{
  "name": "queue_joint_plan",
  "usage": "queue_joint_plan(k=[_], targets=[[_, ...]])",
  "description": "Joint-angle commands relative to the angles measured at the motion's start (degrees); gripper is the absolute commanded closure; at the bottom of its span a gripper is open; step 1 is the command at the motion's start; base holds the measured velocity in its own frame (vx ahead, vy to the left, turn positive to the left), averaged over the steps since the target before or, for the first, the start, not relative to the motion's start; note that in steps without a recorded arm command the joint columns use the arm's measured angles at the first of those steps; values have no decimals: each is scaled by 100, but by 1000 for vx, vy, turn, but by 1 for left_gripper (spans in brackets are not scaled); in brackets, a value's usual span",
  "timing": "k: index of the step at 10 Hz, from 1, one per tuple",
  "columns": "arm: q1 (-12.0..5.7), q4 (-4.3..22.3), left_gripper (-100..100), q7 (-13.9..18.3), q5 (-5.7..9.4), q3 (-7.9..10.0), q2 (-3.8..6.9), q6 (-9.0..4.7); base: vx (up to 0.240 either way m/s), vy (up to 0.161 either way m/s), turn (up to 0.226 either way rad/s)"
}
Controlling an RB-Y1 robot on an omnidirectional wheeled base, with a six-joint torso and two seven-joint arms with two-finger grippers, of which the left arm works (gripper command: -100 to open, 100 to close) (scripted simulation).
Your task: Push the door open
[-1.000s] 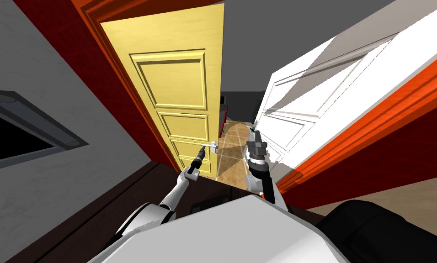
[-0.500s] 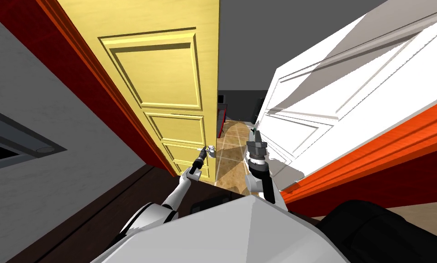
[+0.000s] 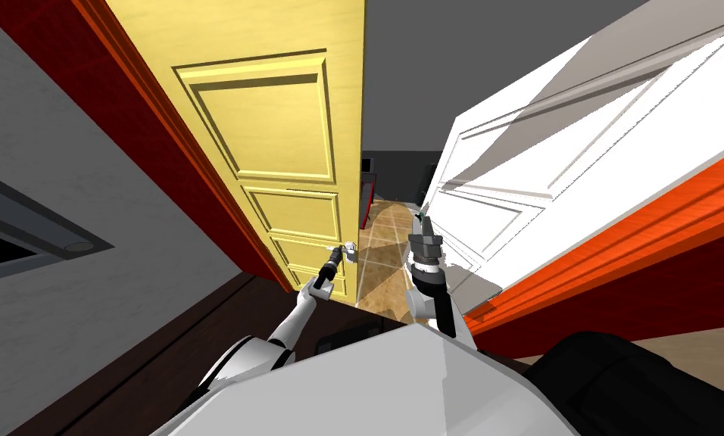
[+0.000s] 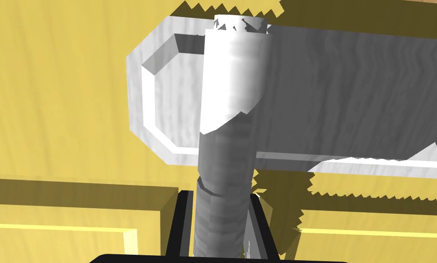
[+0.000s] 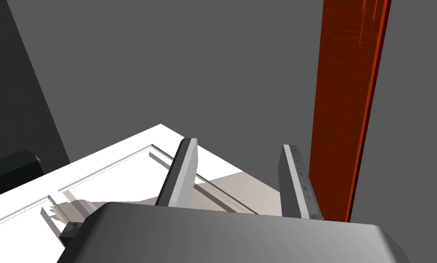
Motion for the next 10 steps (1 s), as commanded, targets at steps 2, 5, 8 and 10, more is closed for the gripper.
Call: queue_joint_plan(k=[2, 5, 8, 10], targets=[[3, 5, 100, -27, 20, 70, 58, 6, 38, -33, 20], [2, 10, 100, -68, 52, 178, 135, 13, 139, -140, 51], [2, 15, 100, -110, 84, 288, 201, 20, 146, -122, 43], [1, 23, 100, -177, 134, 462, 289, 32, 154, -124, 56]])
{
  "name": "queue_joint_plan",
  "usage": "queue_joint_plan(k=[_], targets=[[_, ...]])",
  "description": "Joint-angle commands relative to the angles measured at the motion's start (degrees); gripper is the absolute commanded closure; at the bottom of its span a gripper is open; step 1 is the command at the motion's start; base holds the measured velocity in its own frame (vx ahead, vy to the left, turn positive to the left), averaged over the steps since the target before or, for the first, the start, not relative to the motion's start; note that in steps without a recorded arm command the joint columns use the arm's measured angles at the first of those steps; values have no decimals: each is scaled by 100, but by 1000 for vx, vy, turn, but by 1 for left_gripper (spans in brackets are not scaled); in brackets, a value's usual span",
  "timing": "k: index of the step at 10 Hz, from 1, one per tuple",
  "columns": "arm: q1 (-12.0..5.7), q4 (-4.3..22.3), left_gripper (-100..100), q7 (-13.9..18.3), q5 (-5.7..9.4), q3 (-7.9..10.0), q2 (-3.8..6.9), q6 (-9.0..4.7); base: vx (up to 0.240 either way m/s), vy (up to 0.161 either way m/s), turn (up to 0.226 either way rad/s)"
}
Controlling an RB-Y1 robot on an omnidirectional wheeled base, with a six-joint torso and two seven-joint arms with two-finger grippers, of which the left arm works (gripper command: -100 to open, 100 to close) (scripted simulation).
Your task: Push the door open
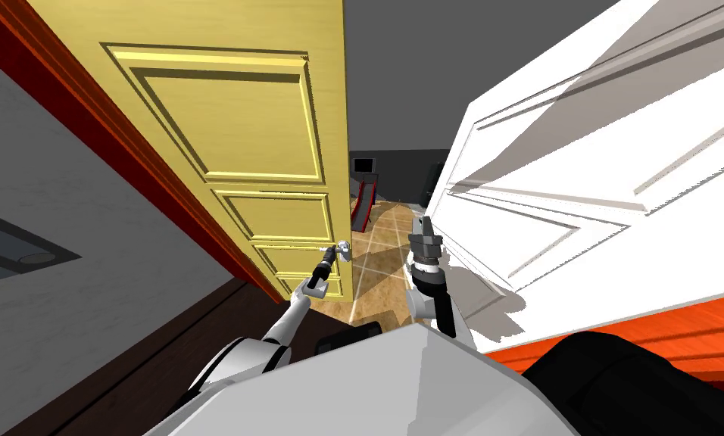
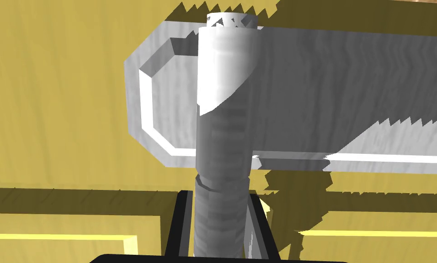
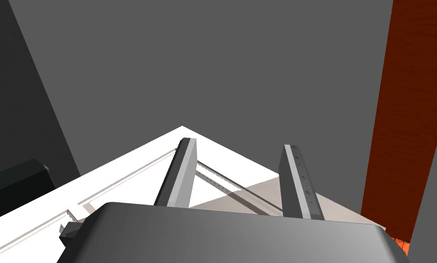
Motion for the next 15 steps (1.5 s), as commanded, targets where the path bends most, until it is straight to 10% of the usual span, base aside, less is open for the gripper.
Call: queue_joint_plan(k=[1, 15], targets=[[36, -102, 100, -59, 46, 174, 128, 62, 144, -161, 114], [30, -56, 100, -445, 340, 1183, 330, 128, 132, -155, 90]])
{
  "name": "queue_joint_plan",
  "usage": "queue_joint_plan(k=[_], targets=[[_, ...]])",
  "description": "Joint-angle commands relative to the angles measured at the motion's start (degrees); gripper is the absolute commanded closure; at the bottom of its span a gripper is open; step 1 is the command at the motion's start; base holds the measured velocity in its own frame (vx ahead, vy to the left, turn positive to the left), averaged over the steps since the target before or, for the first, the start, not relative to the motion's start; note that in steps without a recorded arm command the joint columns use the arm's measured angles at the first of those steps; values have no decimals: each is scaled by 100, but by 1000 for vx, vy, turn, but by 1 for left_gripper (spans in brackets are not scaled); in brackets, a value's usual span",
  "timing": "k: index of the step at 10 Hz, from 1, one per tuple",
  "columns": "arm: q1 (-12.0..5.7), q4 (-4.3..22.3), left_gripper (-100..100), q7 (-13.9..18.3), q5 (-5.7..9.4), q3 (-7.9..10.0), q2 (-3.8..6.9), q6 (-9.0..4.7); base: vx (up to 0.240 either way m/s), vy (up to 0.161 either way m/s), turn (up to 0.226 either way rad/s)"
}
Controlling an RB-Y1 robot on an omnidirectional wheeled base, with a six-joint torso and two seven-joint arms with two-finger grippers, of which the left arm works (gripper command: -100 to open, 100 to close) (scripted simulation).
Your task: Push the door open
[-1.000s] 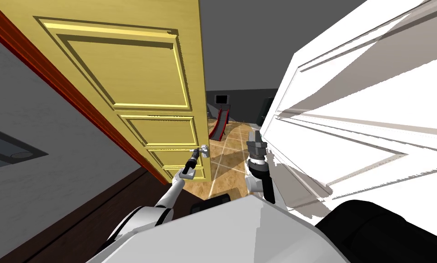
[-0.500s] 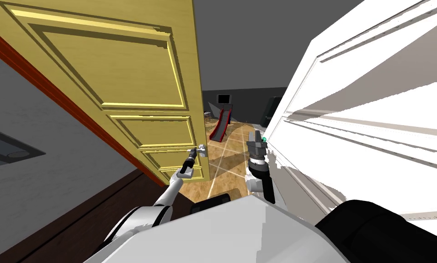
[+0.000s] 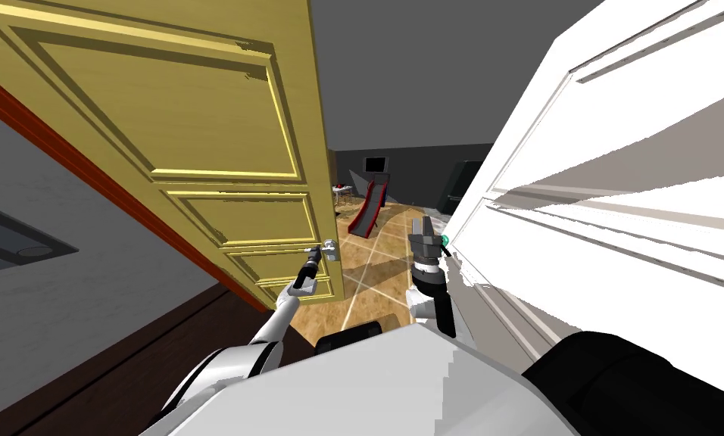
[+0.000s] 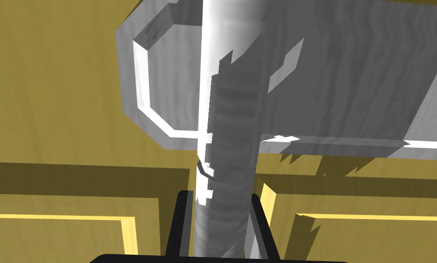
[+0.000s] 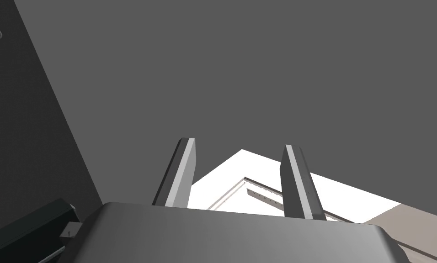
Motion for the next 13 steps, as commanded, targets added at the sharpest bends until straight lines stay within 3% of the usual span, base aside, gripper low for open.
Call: queue_joint_plan(k=[1, 4, 5, 13], targets=[[-57, 65, 100, -35, 42, 138, 46, -45, 138, -169, 75], [-57, 71, 100, -87, 82, 276, 37, -36, 149, -167, 84], [-18, 44, 100, -77, 76, 259, 57, -22, 60, -63, 53], [1, 77, 100, -212, 212, 680, 235, -37, 145, -103, 58]])
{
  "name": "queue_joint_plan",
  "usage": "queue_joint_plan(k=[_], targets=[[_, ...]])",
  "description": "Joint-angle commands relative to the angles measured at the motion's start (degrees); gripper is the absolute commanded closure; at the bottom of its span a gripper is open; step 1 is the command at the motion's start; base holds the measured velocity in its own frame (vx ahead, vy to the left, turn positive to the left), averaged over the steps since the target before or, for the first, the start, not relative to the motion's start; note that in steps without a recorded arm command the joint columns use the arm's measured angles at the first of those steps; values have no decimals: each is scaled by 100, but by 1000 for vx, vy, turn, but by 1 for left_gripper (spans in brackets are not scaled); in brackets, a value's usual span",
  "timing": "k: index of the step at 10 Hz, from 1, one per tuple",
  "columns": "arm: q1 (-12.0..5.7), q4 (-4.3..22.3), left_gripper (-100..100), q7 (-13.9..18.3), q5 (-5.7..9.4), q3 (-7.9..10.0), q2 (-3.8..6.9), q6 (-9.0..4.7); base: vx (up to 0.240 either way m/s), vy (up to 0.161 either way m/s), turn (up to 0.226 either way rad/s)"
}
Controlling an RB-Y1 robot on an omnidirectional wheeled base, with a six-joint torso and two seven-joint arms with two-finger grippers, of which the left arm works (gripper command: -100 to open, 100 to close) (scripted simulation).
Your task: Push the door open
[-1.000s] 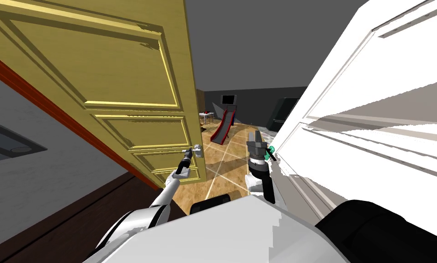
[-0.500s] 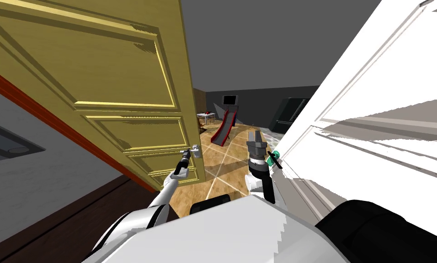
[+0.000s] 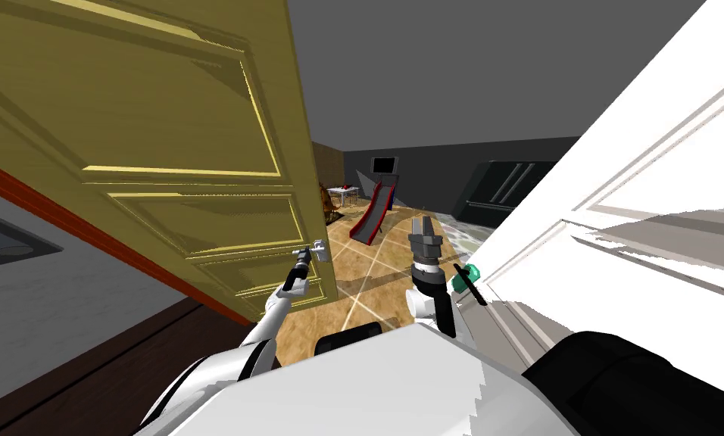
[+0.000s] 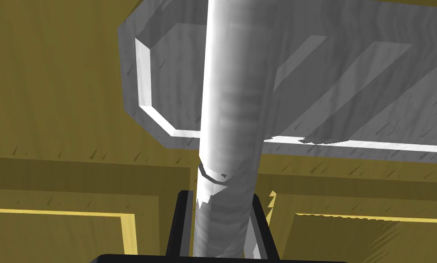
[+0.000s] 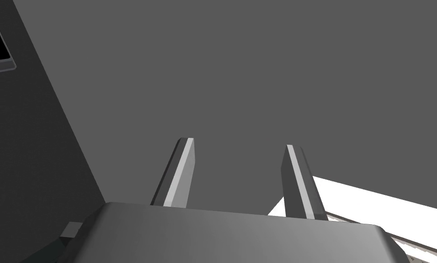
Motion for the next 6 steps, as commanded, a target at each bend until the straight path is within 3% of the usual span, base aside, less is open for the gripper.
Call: queue_joint_plan(k=[1, 5, 6], targets=[[-19, -10, 100, -45, 30, 99, 20, 2, 169, -144, 74], [-7, 8, 100, -106, 88, 280, 84, -3, 165, -110, 60], [1, 46, 100, -94, 87, 278, 116, -13, 72, -34, 44]])
